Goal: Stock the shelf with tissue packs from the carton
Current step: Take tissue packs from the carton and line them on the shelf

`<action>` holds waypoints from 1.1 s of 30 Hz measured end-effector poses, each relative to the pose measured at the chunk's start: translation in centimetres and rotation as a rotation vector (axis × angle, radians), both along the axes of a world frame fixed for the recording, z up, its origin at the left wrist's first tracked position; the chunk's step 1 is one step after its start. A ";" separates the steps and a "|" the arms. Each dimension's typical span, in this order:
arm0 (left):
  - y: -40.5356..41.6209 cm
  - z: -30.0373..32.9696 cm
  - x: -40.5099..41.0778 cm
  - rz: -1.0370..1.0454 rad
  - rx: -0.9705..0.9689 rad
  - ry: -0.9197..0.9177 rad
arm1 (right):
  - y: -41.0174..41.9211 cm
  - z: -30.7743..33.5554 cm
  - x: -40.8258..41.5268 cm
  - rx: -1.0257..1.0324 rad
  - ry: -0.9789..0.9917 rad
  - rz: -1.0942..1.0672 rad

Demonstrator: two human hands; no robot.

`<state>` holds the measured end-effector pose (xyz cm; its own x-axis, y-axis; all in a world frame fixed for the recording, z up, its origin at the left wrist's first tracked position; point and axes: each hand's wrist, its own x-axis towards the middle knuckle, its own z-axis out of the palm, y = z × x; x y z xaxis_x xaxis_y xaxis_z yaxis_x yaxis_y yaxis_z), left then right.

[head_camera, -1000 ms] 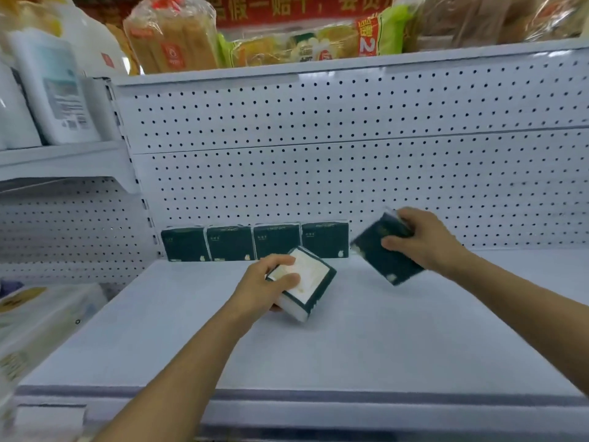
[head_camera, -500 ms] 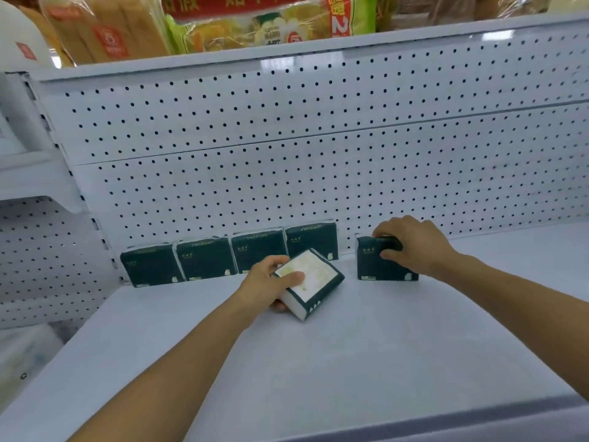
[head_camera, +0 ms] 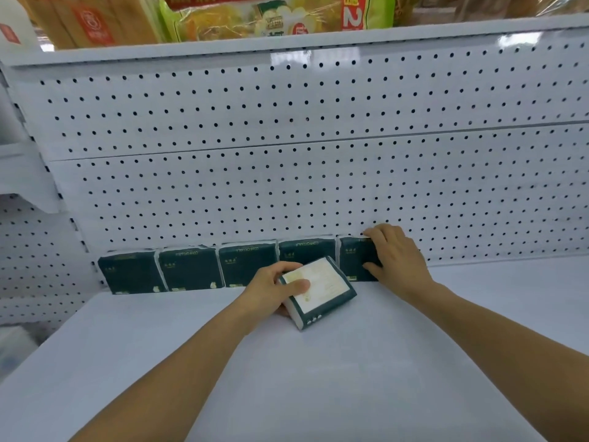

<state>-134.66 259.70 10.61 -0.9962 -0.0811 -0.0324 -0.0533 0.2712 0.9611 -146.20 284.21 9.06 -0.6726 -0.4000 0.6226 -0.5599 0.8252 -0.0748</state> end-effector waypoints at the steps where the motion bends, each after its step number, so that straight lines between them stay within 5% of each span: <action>1: 0.1 -0.1 -0.1 0.007 0.007 -0.005 | -0.1 0.0 -0.4 -0.002 0.015 0.014; 8: 0.9 -0.3 -0.3 0.042 0.122 -0.057 | 0.3 0.5 -0.9 0.042 0.066 0.025; 14: 1.6 1.0 0.0 0.050 0.461 -0.186 | 1.8 1.9 4.1 0.156 -0.070 0.506; 16: 2.0 1.5 0.2 0.015 0.486 -0.252 | 1.3 1.8 5.5 -0.050 -0.154 0.566; 21: 3.2 1.8 0.5 -0.004 0.356 -0.221 | 1.4 4.4 6.8 -0.698 -0.764 0.511; 33: 6.2 2.2 0.2 -0.088 0.266 -0.006 | 3.9 4.5 6.5 -0.943 -1.094 0.530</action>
<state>-134.50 265.92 12.86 -0.9987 0.0179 -0.0473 -0.0471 0.0137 0.9988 -139.65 288.08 13.57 -0.8670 -0.4901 0.0903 -0.0887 -0.0265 -0.9957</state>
